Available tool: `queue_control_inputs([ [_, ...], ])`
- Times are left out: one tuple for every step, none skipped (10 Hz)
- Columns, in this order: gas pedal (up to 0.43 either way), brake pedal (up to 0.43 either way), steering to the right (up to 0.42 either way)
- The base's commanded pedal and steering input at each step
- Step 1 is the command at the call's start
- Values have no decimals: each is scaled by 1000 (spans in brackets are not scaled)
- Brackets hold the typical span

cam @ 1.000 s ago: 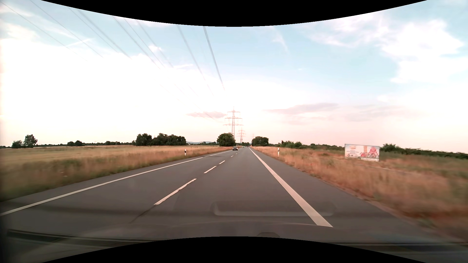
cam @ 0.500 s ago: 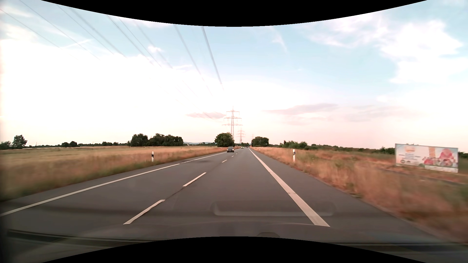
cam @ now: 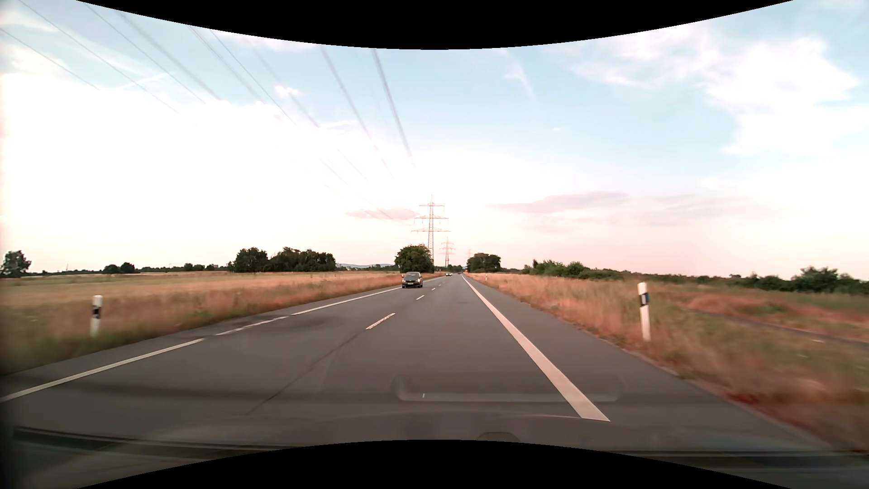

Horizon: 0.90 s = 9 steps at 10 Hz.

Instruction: Follow the waypoints while adhering to traffic rules and regulations

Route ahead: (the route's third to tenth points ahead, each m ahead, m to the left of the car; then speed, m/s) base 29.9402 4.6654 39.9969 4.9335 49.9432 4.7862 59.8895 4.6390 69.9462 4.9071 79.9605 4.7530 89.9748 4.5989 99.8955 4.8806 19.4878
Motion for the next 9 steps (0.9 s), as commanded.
queue_control_inputs([
  [138, 0, -3],
  [138, 0, -3],
  [138, 0, -4],
  [138, 0, -4],
  [138, 0, -4],
  [138, 0, -4],
  [138, 0, -4],
  [138, 0, -4],
  [138, 0, -4],
])
